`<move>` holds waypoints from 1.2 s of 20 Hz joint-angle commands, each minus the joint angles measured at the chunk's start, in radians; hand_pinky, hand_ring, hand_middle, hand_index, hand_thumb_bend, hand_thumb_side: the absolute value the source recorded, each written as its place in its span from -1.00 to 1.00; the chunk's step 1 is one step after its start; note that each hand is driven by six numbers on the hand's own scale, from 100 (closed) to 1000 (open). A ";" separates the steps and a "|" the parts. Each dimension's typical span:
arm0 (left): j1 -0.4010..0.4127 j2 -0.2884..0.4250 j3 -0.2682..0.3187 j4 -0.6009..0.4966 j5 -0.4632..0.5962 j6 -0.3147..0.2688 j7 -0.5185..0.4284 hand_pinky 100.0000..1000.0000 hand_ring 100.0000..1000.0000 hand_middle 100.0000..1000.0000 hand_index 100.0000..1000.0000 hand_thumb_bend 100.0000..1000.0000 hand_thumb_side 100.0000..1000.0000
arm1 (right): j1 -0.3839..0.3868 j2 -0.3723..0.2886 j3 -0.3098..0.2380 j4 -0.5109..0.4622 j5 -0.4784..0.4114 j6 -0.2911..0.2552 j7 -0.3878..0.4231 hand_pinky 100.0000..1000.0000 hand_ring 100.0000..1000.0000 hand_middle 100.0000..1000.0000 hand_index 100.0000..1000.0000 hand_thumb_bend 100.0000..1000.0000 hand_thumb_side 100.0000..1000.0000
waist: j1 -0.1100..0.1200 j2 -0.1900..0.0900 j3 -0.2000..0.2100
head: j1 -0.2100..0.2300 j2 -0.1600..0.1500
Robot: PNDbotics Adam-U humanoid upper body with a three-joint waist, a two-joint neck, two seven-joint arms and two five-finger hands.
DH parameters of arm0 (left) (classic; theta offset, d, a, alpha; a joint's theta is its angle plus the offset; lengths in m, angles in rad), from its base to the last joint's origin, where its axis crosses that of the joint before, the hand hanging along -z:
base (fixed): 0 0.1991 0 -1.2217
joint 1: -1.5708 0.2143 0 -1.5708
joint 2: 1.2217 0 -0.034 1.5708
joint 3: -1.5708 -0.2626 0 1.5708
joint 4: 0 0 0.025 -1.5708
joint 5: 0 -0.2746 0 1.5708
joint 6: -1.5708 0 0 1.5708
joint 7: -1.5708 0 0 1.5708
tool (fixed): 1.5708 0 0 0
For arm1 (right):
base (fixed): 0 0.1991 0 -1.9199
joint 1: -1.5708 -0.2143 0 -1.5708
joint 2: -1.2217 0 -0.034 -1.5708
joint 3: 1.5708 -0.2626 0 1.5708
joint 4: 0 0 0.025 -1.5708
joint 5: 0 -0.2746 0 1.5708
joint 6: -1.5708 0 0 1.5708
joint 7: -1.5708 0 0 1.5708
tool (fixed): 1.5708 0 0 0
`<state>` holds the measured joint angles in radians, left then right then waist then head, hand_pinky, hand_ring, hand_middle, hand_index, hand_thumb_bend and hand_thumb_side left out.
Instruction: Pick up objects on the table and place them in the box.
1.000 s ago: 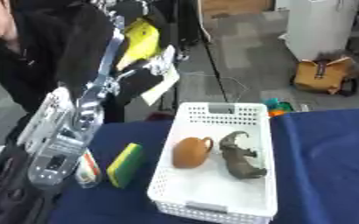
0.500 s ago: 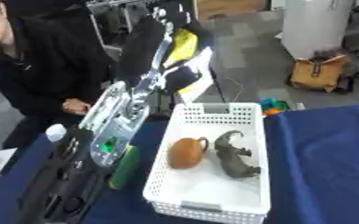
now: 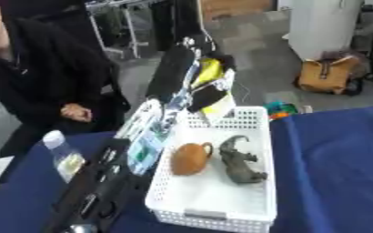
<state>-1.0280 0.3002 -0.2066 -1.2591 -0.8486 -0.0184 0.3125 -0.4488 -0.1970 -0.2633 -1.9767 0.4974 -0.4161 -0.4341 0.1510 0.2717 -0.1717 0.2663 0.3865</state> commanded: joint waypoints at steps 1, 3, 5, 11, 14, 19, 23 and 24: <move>-0.026 -0.001 0.000 0.040 -0.014 -0.014 0.008 -1.00 -0.57 -1.00 -0.03 -1.00 -0.10 | -0.016 -0.004 0.006 -0.023 -0.013 -0.002 0.005 -0.22 -0.35 -0.52 -0.19 -1.00 0.79 | -0.006 -0.019 -0.001 | 0.003 0.004; -0.025 -0.005 -0.001 0.058 -0.017 -0.027 -0.007 -1.00 -0.53 -1.00 -0.01 -1.00 -0.12 | -0.016 -0.004 0.006 -0.023 -0.014 -0.002 0.005 -0.22 -0.35 -0.52 -0.19 -1.00 0.79 | -0.006 -0.019 -0.001 | 0.001 0.003; -0.023 -0.005 -0.008 0.068 -0.024 -0.040 -0.047 -0.88 -0.34 -1.00 0.12 -1.00 -0.19 | -0.017 -0.004 0.007 -0.023 -0.015 -0.002 0.005 -0.22 -0.35 -0.52 -0.19 -1.00 0.79 | -0.006 -0.019 0.000 | -0.001 0.005; -0.025 0.001 -0.017 0.081 -0.133 -0.074 -0.304 -0.22 0.17 -0.53 0.44 -1.00 0.04 | -0.017 -0.002 0.009 -0.023 -0.017 -0.002 0.004 -0.22 -0.35 -0.52 -0.19 -1.00 0.79 | -0.009 -0.025 0.003 | -0.013 0.010; -0.026 -0.002 -0.007 0.079 -0.118 -0.112 -0.435 0.06 0.43 -0.17 0.59 -1.00 0.52 | -0.016 -0.001 0.009 -0.023 -0.016 -0.001 0.003 -0.22 -0.35 -0.52 -0.19 -1.00 0.79 | -0.010 -0.026 0.003 | -0.015 0.012; -0.029 0.001 0.010 0.058 0.013 -0.143 -0.558 0.69 0.90 0.75 0.94 -1.00 0.90 | -0.015 0.001 0.011 -0.023 -0.017 0.002 0.003 -0.22 -0.35 -0.52 -0.19 -1.00 0.79 | -0.013 -0.029 0.005 | -0.016 0.015; -0.031 0.010 0.018 0.037 0.084 -0.143 -0.601 0.77 0.97 0.81 1.00 -1.00 0.86 | -0.013 0.001 0.011 -0.023 -0.017 0.003 0.003 -0.22 -0.35 -0.52 -0.19 -1.00 0.79 | -0.015 -0.031 0.008 | -0.017 0.020; -0.030 0.012 0.020 0.030 0.100 -0.141 -0.608 0.78 0.97 0.80 1.00 -1.00 0.87 | -0.013 0.001 0.010 -0.023 -0.017 0.003 0.002 -0.22 -0.35 -0.52 -0.19 -1.00 0.79 | -0.016 -0.032 0.009 | -0.017 0.022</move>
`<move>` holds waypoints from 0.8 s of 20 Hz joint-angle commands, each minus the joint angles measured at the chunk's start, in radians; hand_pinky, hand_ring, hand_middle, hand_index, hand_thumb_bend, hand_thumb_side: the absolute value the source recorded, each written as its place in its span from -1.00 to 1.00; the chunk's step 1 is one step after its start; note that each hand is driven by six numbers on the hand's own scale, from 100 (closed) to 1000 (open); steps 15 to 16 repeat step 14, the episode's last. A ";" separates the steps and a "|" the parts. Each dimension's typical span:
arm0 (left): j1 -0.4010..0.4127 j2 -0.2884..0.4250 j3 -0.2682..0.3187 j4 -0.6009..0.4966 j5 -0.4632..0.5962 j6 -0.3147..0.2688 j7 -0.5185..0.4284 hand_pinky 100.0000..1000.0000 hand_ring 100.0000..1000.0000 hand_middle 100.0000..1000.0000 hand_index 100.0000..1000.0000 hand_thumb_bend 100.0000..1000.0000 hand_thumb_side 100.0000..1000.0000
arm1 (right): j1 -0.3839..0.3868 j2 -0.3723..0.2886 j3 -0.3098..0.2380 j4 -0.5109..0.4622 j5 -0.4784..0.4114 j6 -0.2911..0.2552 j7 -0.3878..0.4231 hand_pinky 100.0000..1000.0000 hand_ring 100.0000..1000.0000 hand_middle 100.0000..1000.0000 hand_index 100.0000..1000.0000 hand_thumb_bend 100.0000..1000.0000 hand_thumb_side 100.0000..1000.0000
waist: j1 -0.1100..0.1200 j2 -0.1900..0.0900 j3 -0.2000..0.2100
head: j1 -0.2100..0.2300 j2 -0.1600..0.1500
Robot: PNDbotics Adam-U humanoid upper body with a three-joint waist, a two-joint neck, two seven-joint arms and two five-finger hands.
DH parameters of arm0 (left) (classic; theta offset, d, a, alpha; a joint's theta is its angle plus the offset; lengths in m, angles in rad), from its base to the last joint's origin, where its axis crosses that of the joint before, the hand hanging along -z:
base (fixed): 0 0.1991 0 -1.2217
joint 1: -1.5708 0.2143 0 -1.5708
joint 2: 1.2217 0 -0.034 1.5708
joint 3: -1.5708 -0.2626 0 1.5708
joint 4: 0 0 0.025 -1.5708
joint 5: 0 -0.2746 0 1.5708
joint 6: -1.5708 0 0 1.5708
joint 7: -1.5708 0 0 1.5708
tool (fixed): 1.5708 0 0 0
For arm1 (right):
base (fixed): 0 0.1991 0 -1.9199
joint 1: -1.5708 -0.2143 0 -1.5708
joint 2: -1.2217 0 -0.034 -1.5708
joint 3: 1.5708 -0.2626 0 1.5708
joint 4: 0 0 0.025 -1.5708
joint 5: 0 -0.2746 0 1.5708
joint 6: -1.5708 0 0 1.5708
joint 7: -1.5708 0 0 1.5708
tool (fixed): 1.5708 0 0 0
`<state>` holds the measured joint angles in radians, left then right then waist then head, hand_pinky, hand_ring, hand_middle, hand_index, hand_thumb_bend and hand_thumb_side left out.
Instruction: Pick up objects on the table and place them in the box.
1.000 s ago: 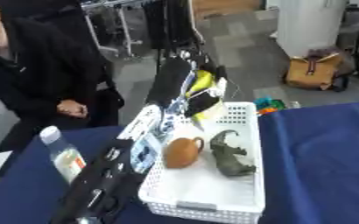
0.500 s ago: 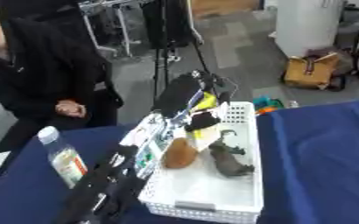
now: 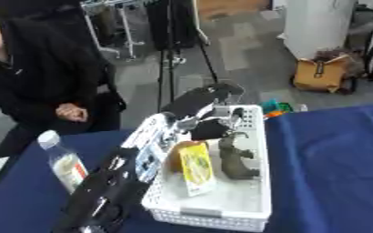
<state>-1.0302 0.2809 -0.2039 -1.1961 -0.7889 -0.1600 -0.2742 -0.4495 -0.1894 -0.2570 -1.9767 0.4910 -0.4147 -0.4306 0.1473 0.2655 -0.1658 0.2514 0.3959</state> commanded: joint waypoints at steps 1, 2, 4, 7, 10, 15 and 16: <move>-0.027 0.036 0.020 -0.045 0.059 0.001 -0.028 0.79 0.98 0.81 1.00 -1.00 0.80 | -0.012 -0.007 0.003 -0.023 -0.010 0.002 -0.002 -0.22 -0.35 -0.52 -0.19 -1.00 0.79 | -0.014 -0.026 0.005 | -0.002 0.015; -0.025 0.041 0.022 -0.060 0.075 0.004 -0.036 0.79 0.98 0.81 1.00 -1.00 0.86 | -0.012 -0.007 0.003 -0.023 -0.009 0.002 -0.003 -0.22 -0.35 -0.52 -0.19 -1.00 0.79 | -0.015 -0.027 0.006 | -0.002 0.017; -0.017 0.058 0.032 -0.106 0.105 0.008 -0.041 0.81 0.98 0.76 1.00 -1.00 0.67 | -0.011 -0.009 0.001 -0.023 -0.007 0.004 -0.006 -0.22 -0.35 -0.52 -0.18 -1.00 0.79 | -0.018 -0.028 0.011 | 0.000 0.022; 0.021 0.100 0.066 -0.241 0.205 0.034 -0.013 0.83 0.99 0.53 1.00 -1.00 0.65 | -0.010 -0.014 -0.005 -0.023 -0.001 0.006 -0.015 -0.21 -0.35 -0.52 -0.18 -1.00 0.79 | -0.022 -0.028 0.021 | 0.007 0.027; 0.080 0.141 0.111 -0.401 0.352 0.077 0.055 0.87 0.97 0.30 0.99 -1.00 0.67 | -0.007 -0.018 -0.010 -0.023 0.005 0.010 -0.024 -0.21 -0.35 -0.52 -0.18 -1.00 0.78 | -0.024 -0.029 0.034 | 0.016 0.033; 0.195 0.216 0.168 -0.660 0.534 0.135 0.188 0.84 0.88 0.20 0.88 -1.00 0.61 | -0.008 -0.020 -0.016 -0.023 0.013 0.014 -0.034 -0.21 -0.35 -0.52 -0.18 -1.00 0.79 | -0.035 -0.027 0.050 | 0.020 0.034; 0.195 0.216 0.168 -0.660 0.534 0.135 0.188 0.84 0.88 0.20 0.88 -1.00 0.61 | -0.008 -0.020 -0.016 -0.023 0.013 0.014 -0.034 -0.21 -0.35 -0.52 -0.18 -1.00 0.79 | -0.035 -0.027 0.050 | 0.020 0.034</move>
